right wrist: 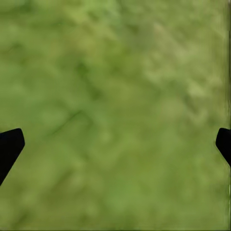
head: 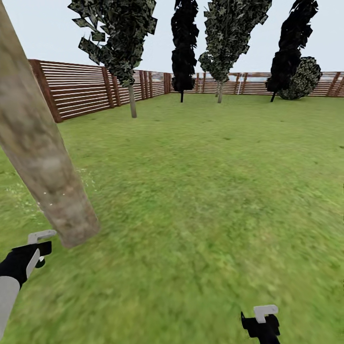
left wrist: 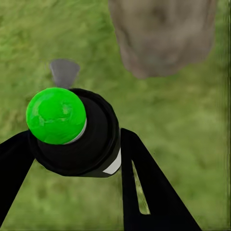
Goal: In the garden, pick up the pesticide atomizer on the floor and spray pesticide onto both trees until each tree trunk is fully covered.
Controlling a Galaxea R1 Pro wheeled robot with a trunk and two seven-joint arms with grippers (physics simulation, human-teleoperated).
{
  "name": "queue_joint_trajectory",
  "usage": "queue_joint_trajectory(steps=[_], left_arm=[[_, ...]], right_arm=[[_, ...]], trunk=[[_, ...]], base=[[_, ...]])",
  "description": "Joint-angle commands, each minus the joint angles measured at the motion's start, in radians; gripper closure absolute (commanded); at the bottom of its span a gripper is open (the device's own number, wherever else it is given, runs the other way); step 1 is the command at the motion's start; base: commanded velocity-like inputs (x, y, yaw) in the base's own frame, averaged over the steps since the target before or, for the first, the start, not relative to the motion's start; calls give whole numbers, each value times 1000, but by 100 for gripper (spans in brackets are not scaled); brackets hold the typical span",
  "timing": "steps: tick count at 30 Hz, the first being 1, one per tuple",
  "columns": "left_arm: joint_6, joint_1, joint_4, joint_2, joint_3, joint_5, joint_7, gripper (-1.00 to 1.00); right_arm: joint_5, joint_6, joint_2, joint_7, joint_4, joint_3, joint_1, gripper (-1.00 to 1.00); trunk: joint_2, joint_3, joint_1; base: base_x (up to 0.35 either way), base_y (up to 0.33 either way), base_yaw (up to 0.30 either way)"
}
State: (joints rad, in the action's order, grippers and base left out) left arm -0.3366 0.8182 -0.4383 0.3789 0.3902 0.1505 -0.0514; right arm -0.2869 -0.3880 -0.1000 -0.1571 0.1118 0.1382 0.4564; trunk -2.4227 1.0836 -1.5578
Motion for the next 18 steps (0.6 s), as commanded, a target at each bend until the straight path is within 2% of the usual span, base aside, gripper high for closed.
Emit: queue_joint_trajectory(steps=[1, 4, 16, 18], left_arm=[[-5, 1, -2, -1, 6, 11, 2, 100], [-5, 1, -2, 0, 7, 11, 2, 100], [-5, 0, 0, 0, 6, 12, 2, 100], [-5, 1, 0, -1, 6, 11, 2, 100]], right_arm=[[-11, -3, 0, -2, -1, 8, 1, -100], [-11, -3, 3, -2, -1, 8, 1, -100], [-11, -3, 3, -2, -1, 7, 1, -100], [-11, -3, 3, -2, -1, 7, 1, -100]], trunk=[[0, 1, 0], [0, 1, 0], [0, 1, 0], [0, 1, 0]], base=[[130, -262, 0], [130, -262, 18], [112, -261, 268], [205, -213, 134]])
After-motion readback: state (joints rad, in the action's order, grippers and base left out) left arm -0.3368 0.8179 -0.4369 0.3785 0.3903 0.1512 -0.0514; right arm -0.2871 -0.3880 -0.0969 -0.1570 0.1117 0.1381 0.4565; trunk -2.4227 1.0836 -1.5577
